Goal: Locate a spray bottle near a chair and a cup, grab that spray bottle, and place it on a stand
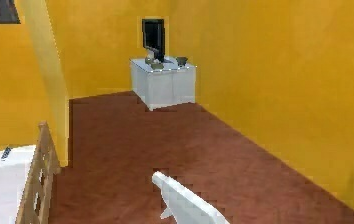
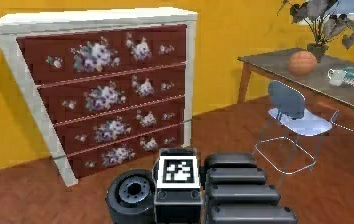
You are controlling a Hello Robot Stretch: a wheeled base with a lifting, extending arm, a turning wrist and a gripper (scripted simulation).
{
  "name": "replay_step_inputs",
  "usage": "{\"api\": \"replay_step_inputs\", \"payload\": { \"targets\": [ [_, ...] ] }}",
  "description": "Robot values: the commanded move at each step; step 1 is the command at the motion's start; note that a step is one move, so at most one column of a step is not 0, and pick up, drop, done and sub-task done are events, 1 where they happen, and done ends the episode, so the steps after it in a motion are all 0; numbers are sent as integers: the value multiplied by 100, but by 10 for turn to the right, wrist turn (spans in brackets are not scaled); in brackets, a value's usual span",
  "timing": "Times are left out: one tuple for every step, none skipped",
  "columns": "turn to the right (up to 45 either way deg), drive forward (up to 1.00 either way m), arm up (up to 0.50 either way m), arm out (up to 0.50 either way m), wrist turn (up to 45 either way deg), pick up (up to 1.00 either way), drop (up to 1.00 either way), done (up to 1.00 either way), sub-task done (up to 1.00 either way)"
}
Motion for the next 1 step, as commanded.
{"api": "replay_step_inputs", "payload": {
  "targets": [
    [0,50,0,0,0,0,0,0,0]
  ]
}}
